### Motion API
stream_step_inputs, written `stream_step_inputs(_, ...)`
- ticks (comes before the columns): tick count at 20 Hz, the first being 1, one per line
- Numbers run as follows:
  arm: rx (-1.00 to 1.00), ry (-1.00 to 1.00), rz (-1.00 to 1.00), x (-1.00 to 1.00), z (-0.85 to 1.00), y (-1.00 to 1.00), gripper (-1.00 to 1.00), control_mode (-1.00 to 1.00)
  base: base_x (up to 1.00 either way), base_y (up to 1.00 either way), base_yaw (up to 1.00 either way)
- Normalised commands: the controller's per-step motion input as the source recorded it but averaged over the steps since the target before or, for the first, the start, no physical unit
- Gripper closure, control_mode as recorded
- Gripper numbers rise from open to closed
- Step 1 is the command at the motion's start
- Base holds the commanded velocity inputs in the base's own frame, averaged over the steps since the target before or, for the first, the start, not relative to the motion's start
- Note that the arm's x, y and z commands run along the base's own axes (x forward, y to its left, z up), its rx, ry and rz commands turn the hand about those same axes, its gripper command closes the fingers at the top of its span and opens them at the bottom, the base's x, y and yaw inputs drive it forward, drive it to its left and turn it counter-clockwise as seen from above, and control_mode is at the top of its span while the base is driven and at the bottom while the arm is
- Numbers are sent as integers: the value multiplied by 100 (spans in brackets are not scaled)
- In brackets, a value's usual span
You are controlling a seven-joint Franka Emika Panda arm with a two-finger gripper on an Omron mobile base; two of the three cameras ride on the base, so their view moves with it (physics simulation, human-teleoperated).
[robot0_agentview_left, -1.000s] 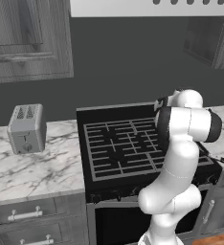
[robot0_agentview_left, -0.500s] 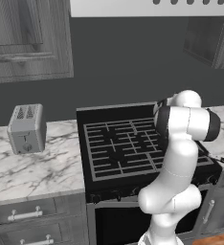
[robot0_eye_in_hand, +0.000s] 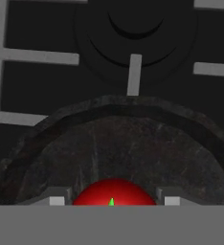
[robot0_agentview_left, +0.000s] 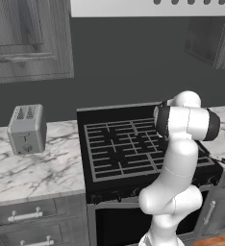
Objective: Place the pan on the front right burner on the stove. Then place the tomato and the onion in the pan and turn on the front right burner.
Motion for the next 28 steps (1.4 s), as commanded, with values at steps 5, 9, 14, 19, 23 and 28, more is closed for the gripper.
stream_step_inputs(5, 0, 0, 0, 0, 0, 0, -100, -100, 0, 0, 0)
stream_step_inputs(9, 0, 0, 0, 0, 0, 0, -100, -100, 0, 0, 0)
stream_step_inputs(14, 0, 0, -1, -4, 0, 0, -100, -100, 0, 0, 0)
stream_step_inputs(19, 0, -1, -3, -3, 28, 0, -100, -100, 0, 0, 0)
stream_step_inputs(23, 0, 0, -4, 0, 38, 0, -100, -100, 0, 0, 0)
stream_step_inputs(28, 0, 0, -5, 2, 15, -22, -100, -100, 0, 0, 0)
